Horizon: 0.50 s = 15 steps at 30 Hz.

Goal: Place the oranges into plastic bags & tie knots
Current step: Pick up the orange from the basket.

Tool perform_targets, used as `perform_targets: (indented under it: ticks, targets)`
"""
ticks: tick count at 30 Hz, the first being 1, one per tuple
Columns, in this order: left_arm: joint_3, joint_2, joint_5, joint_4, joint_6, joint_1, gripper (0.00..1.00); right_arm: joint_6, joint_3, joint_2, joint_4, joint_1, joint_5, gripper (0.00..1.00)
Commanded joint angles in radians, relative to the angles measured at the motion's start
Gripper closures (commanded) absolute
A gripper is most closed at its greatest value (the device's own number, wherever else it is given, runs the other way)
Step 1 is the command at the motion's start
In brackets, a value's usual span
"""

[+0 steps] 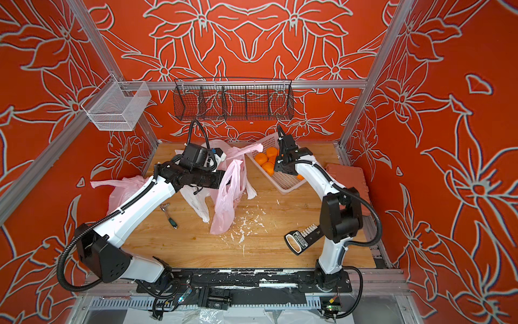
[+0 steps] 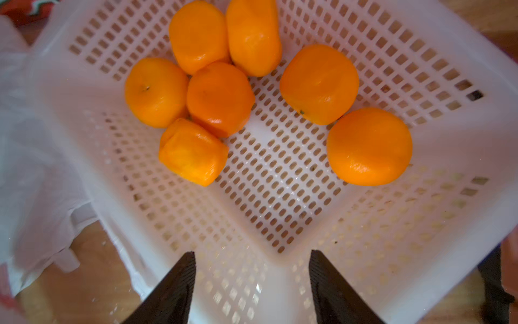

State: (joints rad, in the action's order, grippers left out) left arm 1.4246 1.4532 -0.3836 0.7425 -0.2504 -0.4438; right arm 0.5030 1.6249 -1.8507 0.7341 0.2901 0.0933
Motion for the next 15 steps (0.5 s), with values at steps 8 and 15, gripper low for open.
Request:
perform_targets:
  ticks: [8, 15]
  targets:
    - [-0.009, -0.015, -0.155, -0.061, 0.139, -0.001, 1.0, -0.029, 0.309, -0.269, 0.126, -0.112, 0.053, 0.22]
    - [-0.019, -0.008, -0.175, -0.09, 0.144, 0.001, 1.0, -0.012, 0.468, -0.424, 0.17, -0.144, 0.06, 0.19]
